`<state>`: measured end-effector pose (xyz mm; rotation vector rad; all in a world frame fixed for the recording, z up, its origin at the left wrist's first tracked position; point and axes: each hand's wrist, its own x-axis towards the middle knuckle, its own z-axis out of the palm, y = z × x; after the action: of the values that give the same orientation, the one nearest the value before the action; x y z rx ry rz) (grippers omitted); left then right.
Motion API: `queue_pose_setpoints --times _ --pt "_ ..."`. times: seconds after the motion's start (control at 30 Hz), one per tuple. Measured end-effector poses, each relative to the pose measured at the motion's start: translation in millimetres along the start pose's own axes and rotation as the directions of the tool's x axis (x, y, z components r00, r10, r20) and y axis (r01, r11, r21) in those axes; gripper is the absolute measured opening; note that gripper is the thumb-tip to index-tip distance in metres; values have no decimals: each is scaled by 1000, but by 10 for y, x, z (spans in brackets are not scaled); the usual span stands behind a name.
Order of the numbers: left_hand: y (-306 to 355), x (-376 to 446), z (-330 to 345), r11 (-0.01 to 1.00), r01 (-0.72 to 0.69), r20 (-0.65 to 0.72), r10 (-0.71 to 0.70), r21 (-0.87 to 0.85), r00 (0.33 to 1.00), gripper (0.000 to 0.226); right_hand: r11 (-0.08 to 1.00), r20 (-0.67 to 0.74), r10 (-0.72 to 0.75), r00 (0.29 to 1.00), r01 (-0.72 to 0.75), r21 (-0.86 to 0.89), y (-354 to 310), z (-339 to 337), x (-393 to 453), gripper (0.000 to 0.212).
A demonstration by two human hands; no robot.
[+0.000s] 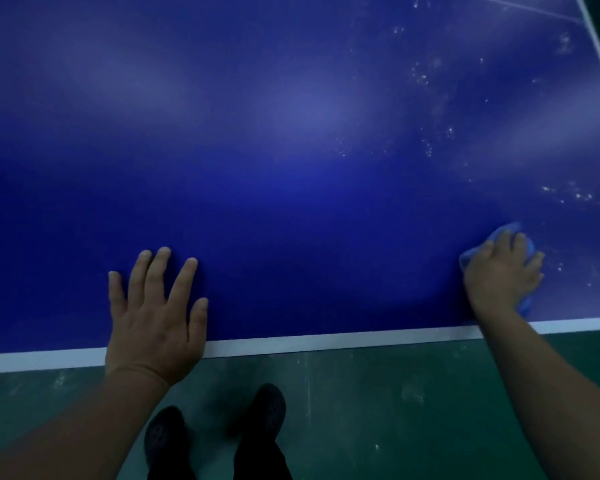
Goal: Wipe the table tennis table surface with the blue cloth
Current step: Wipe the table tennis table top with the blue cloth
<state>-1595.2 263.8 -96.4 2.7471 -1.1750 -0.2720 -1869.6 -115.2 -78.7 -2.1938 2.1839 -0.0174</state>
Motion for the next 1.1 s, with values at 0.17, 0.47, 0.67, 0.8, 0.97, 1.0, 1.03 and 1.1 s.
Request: queue_pose_setpoints --times 0.17,0.47,0.67,0.8,0.97,1.0,1.03,1.1 --pt "8 3 -5 1000 -7 1 7 19 1000 62 790 31 -613 790 613 -1 -838 232 -681 58" --pt "-24 12 25 999 -9 -14 10 46 1000 66 125 -41 -991 126 992 17 -3017 368 -1529 52" --pt "-41 6 34 998 -23 -13 24 56 1000 64 682 -71 -728 682 731 22 -2663 279 321 53" --pt "-51 6 37 999 -24 10 24 40 1000 63 991 6 -123 992 123 -60 -1907 72 1109 58" --pt "-57 16 44 998 -12 16 12 54 1000 60 857 -28 -516 856 516 -5 -2490 187 386 55" --pt "-62 17 46 998 -11 9 11 61 1000 61 759 -42 -651 758 650 -29 -2644 243 138 52" --pt "-65 18 46 998 -11 3 11 65 1000 61 659 -47 -752 658 751 -45 -2780 299 -101 50" --pt "-54 11 50 998 -8 -5 9 58 1000 62 496 -17 -868 496 868 -7 -2944 311 -449 49"
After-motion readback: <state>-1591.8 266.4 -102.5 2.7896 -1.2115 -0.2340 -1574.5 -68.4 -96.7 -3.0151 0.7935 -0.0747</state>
